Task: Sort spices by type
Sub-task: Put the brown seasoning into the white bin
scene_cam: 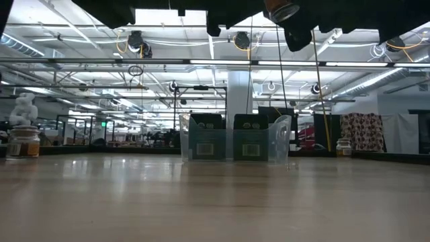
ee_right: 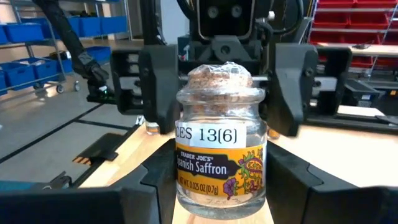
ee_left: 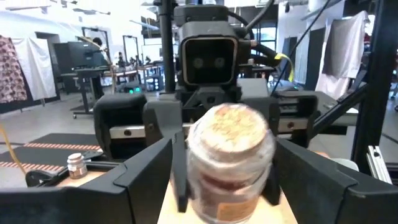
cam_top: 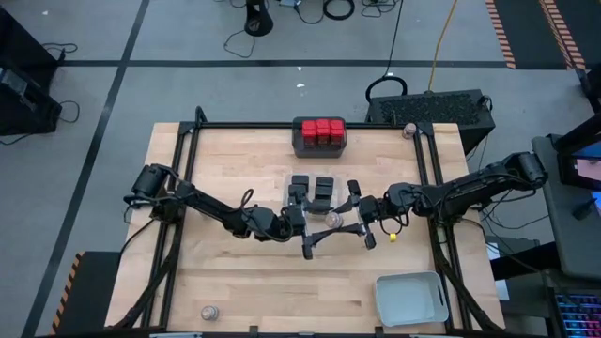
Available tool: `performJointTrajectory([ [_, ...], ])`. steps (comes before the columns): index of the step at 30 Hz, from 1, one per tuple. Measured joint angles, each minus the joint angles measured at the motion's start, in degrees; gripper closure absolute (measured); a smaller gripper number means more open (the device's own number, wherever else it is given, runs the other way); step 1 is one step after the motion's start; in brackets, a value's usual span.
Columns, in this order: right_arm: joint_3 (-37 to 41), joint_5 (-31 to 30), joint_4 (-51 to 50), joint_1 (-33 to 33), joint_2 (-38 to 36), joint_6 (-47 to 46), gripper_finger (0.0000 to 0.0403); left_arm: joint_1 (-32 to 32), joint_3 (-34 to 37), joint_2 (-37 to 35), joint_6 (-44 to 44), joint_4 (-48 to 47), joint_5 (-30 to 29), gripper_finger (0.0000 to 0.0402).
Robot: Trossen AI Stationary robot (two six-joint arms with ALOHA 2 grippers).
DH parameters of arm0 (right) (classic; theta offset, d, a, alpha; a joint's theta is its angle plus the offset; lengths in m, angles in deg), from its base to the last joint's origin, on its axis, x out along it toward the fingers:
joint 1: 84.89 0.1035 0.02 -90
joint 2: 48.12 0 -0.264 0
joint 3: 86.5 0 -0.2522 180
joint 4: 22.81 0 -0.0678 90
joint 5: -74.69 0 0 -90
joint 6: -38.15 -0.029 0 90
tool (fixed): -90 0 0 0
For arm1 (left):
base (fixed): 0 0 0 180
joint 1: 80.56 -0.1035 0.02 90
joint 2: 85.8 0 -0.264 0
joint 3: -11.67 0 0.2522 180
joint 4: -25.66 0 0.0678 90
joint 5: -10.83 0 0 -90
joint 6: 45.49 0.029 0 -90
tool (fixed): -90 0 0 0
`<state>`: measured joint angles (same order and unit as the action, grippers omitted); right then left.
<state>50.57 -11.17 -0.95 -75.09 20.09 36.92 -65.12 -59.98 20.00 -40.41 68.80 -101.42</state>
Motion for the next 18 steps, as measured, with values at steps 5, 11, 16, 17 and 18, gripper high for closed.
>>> performJointTrajectory([
  [5, 0.0, -0.2, 1.0, 0.0, 0.0, 0.0, 0.0238, -0.6, 0.0, 0.0, -0.2, 0.6, 0.8, 0.0126],
  [11, 0.0, -0.2, 1.1, 0.0, 0.0, 0.0, 0.0238, -0.8, 0.0, 0.0, 0.0, 1.2, 1.2, 0.0126],
  [16, 0.0, -0.1, 1.1, 0.0, 0.0, 0.0, 0.0238, -0.8, 0.0, 0.0, 0.4, 1.3, 2.8, 0.0135],
  [17, 0.0, -0.1, 1.1, 0.0, 0.0, 0.0, 0.0238, -0.8, 0.0, 0.0, 0.5, 1.3, 2.8, 0.0141],
  [18, 0.0, -0.1, 1.1, 0.0, 0.0, 0.0, 0.0238, -0.8, 0.0, 0.0, 1.0, 1.3, 2.8, 0.0149],
])
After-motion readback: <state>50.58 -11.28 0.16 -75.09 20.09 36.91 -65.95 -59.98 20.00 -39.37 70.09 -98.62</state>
